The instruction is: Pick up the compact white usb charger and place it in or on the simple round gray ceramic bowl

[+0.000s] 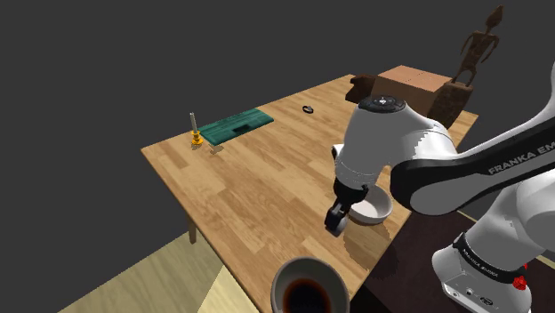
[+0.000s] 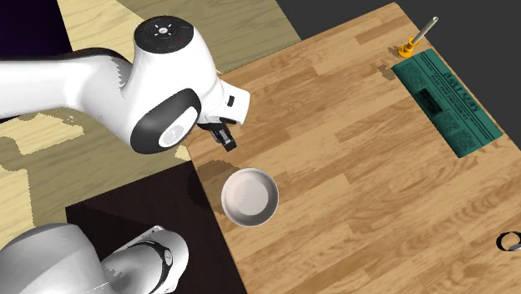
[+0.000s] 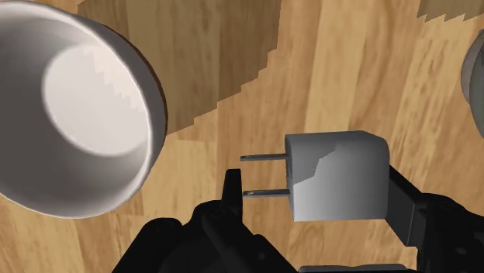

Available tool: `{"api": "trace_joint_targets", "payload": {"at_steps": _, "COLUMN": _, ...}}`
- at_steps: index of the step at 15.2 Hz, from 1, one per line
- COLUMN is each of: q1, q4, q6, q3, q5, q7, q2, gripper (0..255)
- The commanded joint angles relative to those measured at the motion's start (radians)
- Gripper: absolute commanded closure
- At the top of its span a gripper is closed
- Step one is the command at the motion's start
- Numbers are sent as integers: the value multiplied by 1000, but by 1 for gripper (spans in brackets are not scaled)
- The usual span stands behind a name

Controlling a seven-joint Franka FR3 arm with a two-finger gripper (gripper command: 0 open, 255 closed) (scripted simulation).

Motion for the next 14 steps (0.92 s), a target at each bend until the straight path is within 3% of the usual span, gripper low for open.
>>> {"api": "trace_joint_targets", "payload": {"at_steps": 1, "q1": 9, "q4": 8, "q6": -42, "q3": -13, "q5": 12, "q7": -12, "q2": -35, "gripper": 255}}
{"api": "trace_joint_targets", "payload": {"at_steps": 12, "q1": 31, "q4": 72, "q6": -223, "q3": -61, "q5": 27, "q7": -40, "q2": -155, "gripper": 255}}
{"api": "trace_joint_targets", "payload": {"at_steps": 14, "q1": 47, "q4": 102, "q6": -226, "q3": -17, "q5": 36, "q7": 17, "q2": -130, "gripper": 255}}
